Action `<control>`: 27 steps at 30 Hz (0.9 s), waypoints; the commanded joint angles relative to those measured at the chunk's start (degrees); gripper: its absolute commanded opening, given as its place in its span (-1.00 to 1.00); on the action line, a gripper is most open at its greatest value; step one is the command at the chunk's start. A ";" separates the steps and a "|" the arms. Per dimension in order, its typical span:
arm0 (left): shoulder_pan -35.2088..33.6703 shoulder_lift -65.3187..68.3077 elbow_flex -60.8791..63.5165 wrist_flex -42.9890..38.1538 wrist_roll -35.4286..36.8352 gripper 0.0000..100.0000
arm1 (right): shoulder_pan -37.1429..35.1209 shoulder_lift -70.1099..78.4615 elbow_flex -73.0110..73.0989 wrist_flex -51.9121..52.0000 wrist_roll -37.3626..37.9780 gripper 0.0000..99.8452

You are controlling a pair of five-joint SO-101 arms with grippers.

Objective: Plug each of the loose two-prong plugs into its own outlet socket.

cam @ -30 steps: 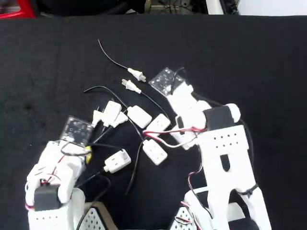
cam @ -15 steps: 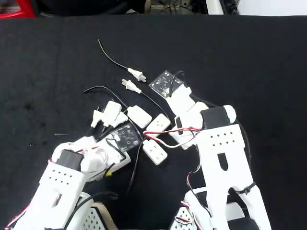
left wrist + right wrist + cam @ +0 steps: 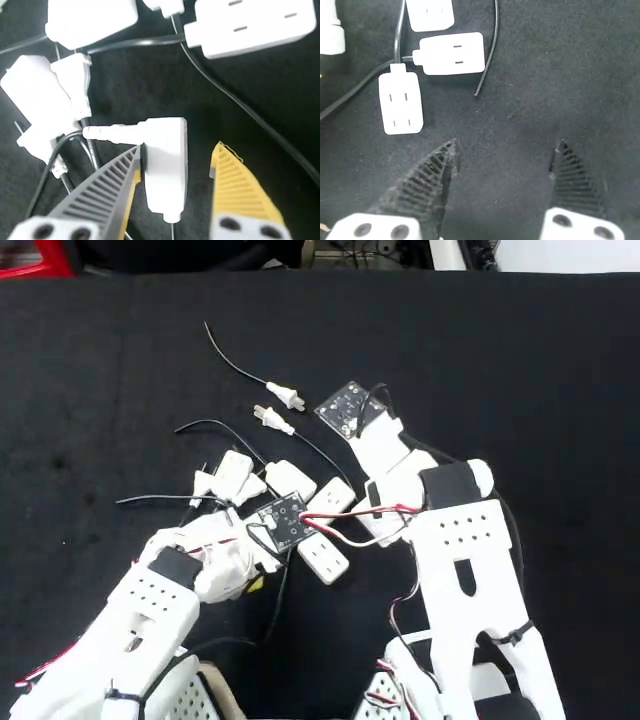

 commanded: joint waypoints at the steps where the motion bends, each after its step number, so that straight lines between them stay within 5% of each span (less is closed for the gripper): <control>1: -0.84 5.63 -3.30 -1.67 0.70 -0.55 | 0.70 0.13 -0.04 -2.11 -0.62 -0.43; 7: -7.43 12.40 -7.60 -1.32 0.44 -0.55 | 0.62 -0.22 2.15 -4.84 -0.62 -0.43; 12: -5.85 10.11 -9.54 4.75 0.53 -0.55 | 0.62 -0.22 2.24 -5.36 -0.62 -0.43; 18: -5.67 9.49 -6.46 -0.09 0.79 -0.56 | 0.62 -0.13 2.24 -5.45 -0.62 -0.43; 23: -5.58 10.02 -6.55 -1.58 6.33 -0.96 | 0.62 -0.13 2.24 -5.45 -0.62 -0.43; 27: -5.58 9.93 -6.46 -0.18 6.59 -0.91 | 0.62 -0.13 2.33 -5.45 -0.62 -0.43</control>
